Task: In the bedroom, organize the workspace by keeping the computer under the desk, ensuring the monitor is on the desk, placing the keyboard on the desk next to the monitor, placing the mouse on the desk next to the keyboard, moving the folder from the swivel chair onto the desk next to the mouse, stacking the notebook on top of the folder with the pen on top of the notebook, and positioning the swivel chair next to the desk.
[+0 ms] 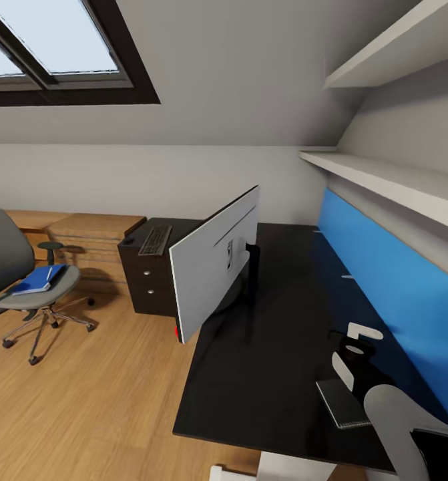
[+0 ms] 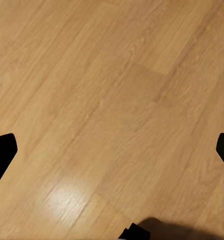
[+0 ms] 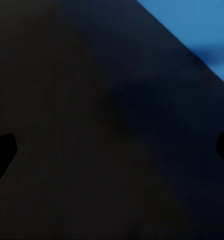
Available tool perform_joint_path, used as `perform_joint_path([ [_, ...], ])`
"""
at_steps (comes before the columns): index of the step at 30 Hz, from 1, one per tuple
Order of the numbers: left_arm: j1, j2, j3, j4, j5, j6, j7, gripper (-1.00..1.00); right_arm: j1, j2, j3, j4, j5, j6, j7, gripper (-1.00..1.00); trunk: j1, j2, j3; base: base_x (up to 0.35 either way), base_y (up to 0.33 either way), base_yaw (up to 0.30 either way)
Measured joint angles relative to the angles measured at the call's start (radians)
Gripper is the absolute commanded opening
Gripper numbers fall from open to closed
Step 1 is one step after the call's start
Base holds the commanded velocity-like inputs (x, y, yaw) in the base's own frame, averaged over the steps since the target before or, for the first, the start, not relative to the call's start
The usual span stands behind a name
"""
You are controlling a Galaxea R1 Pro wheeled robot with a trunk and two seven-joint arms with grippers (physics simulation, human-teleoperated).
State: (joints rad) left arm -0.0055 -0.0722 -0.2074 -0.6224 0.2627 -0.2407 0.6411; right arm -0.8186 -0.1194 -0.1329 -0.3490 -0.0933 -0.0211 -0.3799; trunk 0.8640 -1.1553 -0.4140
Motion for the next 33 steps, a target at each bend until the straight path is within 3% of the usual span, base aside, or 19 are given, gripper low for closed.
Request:
perform_joint_path([
  [16, 0.0, -0.005, 0.003, 0.001, 0.0, 0.0, -0.002, 1.0, 0.0, -0.004, 0.0, 0.002, -0.001, -0.002, -0.008, 1.0, 0.061, -0.112, -0.05, 0.0, 0.0, 0.0],
  [25, 0.0, -0.006, 0.003, 0.0, 0.0, 0.0, -0.002, 1.0, 0.0, -0.045, -0.005, 0.002, -0.009, 0.038, 0.003, 1.0, 0.096, -0.175, -0.078, 0.0, 0.0, 0.0],
  [33, 0.0, -0.006, 0.003, 0.001, 0.0, 0.0, -0.002, 1.0, 0.0, -0.054, -0.007, 0.002, -0.012, 0.08, 0.026, 1.0, 0.127, -0.231, -0.103, 0.0, 0.0, 0.0],
])
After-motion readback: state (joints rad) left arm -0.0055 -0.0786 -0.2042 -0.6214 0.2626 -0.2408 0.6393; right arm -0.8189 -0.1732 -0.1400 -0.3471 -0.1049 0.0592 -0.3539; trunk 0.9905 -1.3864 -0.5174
